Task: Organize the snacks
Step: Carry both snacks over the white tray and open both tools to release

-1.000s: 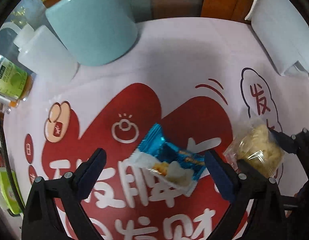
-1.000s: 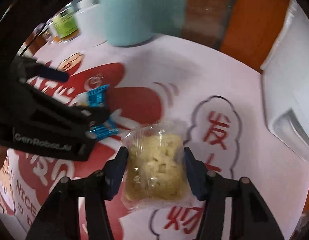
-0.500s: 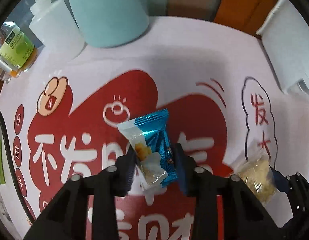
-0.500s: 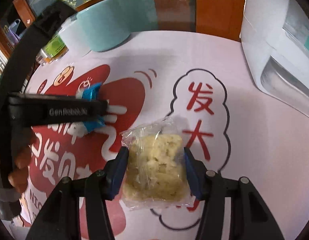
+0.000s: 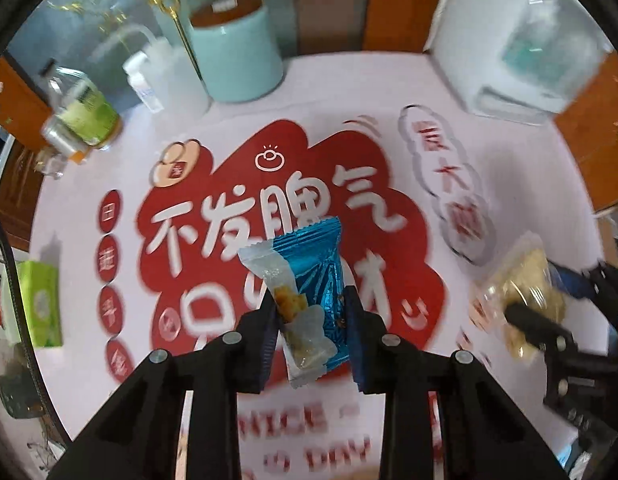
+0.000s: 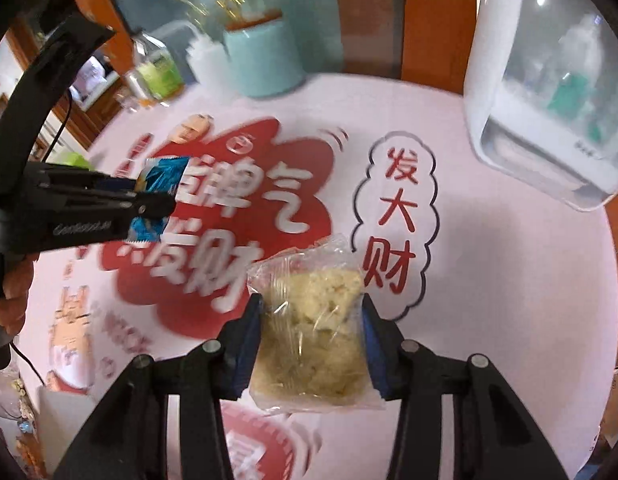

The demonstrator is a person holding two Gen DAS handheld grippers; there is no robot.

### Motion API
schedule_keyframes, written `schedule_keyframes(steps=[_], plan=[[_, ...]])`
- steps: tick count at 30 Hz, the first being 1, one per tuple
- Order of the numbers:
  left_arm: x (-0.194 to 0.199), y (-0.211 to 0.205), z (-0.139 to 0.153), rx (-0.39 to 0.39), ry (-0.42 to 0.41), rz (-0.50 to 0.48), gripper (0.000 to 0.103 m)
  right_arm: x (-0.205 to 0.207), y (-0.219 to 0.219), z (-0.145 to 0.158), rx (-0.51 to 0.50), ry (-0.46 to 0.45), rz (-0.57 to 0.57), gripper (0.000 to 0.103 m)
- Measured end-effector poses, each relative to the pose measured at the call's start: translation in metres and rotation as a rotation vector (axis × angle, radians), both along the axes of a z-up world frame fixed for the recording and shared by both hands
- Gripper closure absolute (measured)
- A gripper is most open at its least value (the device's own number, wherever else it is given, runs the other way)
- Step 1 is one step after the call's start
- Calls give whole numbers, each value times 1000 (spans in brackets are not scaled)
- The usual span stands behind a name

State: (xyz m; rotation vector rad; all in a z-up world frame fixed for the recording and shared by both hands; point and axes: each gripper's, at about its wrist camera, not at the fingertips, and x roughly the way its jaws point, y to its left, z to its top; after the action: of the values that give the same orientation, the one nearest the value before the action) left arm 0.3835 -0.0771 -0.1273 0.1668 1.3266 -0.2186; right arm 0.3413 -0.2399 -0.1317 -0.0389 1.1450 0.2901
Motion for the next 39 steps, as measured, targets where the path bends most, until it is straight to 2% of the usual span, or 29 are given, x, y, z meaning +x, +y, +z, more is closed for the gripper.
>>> schedule_keyframes(steps=[3, 8, 11, 15, 19, 24, 32, 35, 39], plan=[[-28, 21, 42, -15, -36, -33, 74, -30, 8, 38, 30, -54, 26, 57], [-104, 39, 110, -52, -105, -91, 74, -94, 28, 97, 63, -149, 82, 57], [-148, 48, 136, -71, -130, -106, 74, -127, 39, 122, 84, -195, 108, 57], [-206, 55, 157, -77, -161, -125, 74, -175, 51, 149, 108, -245, 130, 57], [-255, 55, 161, -56, -197, -157, 74, -217, 61, 165, 124, -280, 132, 57], [-299, 58, 146, -73, -194, -148, 74, -259, 69, 168, 106, -271, 77, 57], [-330, 67, 103, -106, -179, -33, 74, -313, 67, 149, 118, -293, -28, 57], [-341, 68, 87, -66, -202, 5, 74, -324, 59, 139, 154, -273, -75, 57], [-347, 71, 65, -89, -156, 37, 73, -331, 47, 122, 150, -233, -149, 57]])
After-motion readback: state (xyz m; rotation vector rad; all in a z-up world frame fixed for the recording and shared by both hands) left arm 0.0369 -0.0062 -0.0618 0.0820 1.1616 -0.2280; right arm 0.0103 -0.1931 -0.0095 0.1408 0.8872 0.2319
